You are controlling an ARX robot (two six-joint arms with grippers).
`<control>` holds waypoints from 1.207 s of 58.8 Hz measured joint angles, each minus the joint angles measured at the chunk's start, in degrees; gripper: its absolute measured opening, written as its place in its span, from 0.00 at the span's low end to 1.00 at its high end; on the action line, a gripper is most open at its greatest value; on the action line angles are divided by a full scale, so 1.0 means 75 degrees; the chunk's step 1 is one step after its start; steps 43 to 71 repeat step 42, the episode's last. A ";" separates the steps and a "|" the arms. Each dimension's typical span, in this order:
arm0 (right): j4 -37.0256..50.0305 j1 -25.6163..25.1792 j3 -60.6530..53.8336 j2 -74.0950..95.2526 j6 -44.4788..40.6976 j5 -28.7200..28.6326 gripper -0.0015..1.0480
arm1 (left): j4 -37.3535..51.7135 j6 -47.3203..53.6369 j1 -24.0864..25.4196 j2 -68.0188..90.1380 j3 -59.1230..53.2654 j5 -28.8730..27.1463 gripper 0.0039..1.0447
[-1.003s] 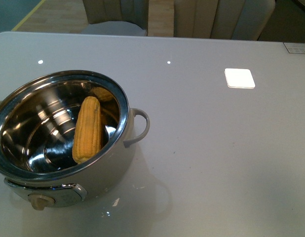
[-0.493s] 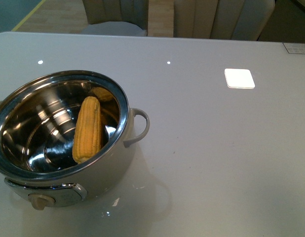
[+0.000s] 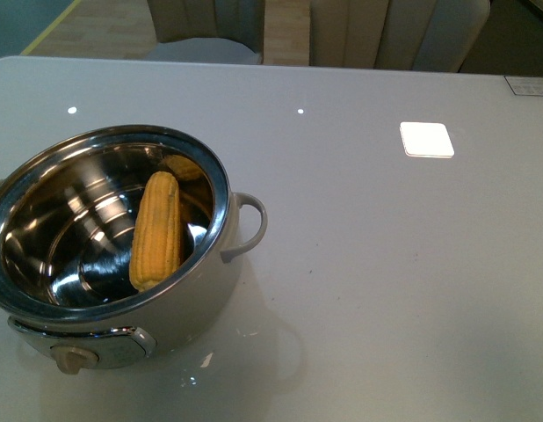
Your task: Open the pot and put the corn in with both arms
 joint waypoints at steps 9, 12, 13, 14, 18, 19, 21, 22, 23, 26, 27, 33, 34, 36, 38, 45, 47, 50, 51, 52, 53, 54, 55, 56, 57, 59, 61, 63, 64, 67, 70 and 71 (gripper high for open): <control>0.0000 0.0000 0.0000 0.0000 0.0000 0.0000 0.62 | 0.0000 0.0000 0.0000 0.0000 0.0000 0.0000 0.94; 0.0000 0.0000 0.0000 0.0000 0.0000 0.0000 0.70 | 0.0000 0.0000 0.0000 0.0000 0.0000 0.0000 0.94; 0.0000 0.0000 0.0000 0.0000 0.0000 0.0000 0.72 | 0.0000 0.0000 0.0000 0.0000 0.0000 0.0000 0.94; 0.0000 0.0000 0.0000 0.0000 0.0000 0.0000 0.75 | 0.0000 0.0000 0.0000 0.0000 0.0000 0.0000 0.94; 0.0000 0.0000 0.0000 0.0000 0.0000 0.0000 0.86 | 0.0000 0.0000 0.0000 0.0000 0.0000 0.0000 0.94; 0.0000 0.0000 0.0000 0.0000 0.0000 0.0000 0.88 | 0.0000 0.0000 0.0000 0.0000 0.0000 0.0000 0.94; 0.0000 0.0000 0.0000 0.0000 0.0003 0.0000 0.93 | 0.0000 0.0000 0.0000 0.0000 0.0000 0.0000 0.94; 0.0000 0.0000 0.0000 0.0000 0.0003 0.0000 0.93 | 0.0000 0.0000 0.0000 0.0000 0.0000 0.0000 0.94; 0.0000 0.0000 0.0000 0.0000 0.0003 0.0000 0.92 | 0.0000 0.0000 0.0000 0.0000 0.0000 0.0000 0.94; 0.0000 0.0000 0.0000 0.0000 0.0000 0.0000 0.91 | 0.0000 0.0000 0.0000 0.0000 0.0000 0.0000 0.94; 0.0000 0.0000 0.0000 0.0000 0.0000 0.0000 0.91 | 0.0000 0.0000 0.0000 -0.0003 0.0000 0.0000 0.94; 0.0000 0.0000 0.0000 0.0000 0.0000 0.0000 0.92 | 0.0000 0.0000 0.0000 0.0000 0.0000 0.0000 0.94; 0.0000 0.0000 0.0000 0.0000 0.0000 0.0000 0.92 | 0.0000 0.0000 0.0000 -0.0003 0.0000 0.0000 0.94; 0.0000 0.0000 0.0000 0.0000 0.0000 0.0000 0.92 | 0.0000 0.0000 0.0000 0.0000 0.0000 0.0000 0.94; 0.0000 0.0000 0.0000 0.0000 0.0000 -0.0003 0.92 | 0.0000 0.0000 0.0000 0.0000 0.0000 0.0000 0.94; 0.0000 0.0000 0.0000 0.0000 0.0000 0.0000 0.92 | 0.0000 0.0000 0.0000 0.0000 0.0000 0.0000 0.94; 0.0000 0.0000 0.0000 0.0000 0.0000 0.0000 0.92 | 0.0000 0.0000 0.0000 0.0000 0.0000 0.0000 0.94; 0.0000 0.0000 0.0000 0.0000 0.0000 0.0000 0.92 | 0.0000 0.0000 0.0000 0.0000 0.0000 0.0000 0.94; 0.0000 0.0000 0.0000 0.0000 0.0000 0.0000 0.92 | 0.0000 0.0000 0.0000 0.0000 0.0000 0.0000 0.94; 0.0000 0.0000 0.0000 0.0000 0.0000 0.0000 0.92 | 0.0000 0.0000 0.0000 0.0000 0.0000 0.0000 0.94; 0.0000 0.0000 0.0000 0.0000 0.0000 0.0000 0.92 | 0.0000 0.0000 0.0000 0.0000 0.0000 0.0000 0.94; 0.0000 0.0000 0.0000 0.0000 0.0000 0.0000 0.92 | 0.0000 0.0000 0.0000 0.0000 0.0000 0.0000 0.94; 0.0000 0.0000 0.0000 0.0000 0.0000 0.0000 0.92 | 0.0000 0.0000 0.0000 0.0000 0.0000 0.0000 0.94; 0.0000 0.0000 0.0000 0.0000 0.0000 0.0000 0.92 | 0.0000 0.0000 0.0000 0.0000 0.0000 0.0000 0.94; 0.0000 0.0000 0.0000 0.0000 0.0000 0.0000 0.92 | 0.0000 0.0000 0.0000 0.0000 0.0000 0.0000 0.94; 0.0000 0.0000 0.0000 0.0000 0.0000 0.0000 0.92 | 0.0000 0.0000 0.0000 0.0000 0.0000 0.0000 0.94; 0.0000 0.0000 0.0000 0.0000 0.0000 0.0000 0.92 | 0.0000 0.0000 0.0000 0.0000 0.0000 0.0000 0.94; 0.0000 0.0000 0.0000 0.0000 0.0000 0.0000 0.92 | 0.0000 0.0000 0.0000 0.0000 0.0000 0.0000 0.94; 0.0000 0.0000 0.0000 0.0000 0.0000 0.0000 0.92 | 0.0000 0.0000 0.0000 0.0000 0.0000 0.0000 0.94; 0.0000 0.0000 0.0000 0.0000 0.0000 0.0000 0.92 | 0.0000 0.0000 0.0000 0.0000 0.0000 0.0000 0.94; 0.0000 0.0000 0.0000 0.0000 0.0000 0.0000 0.92 | 0.0000 0.0000 0.0000 0.0000 0.0000 0.0000 0.94; 0.0000 0.0000 0.0000 0.0000 0.0000 0.0000 0.92 | 0.0000 0.0000 0.0000 0.0000 0.0000 0.0000 0.94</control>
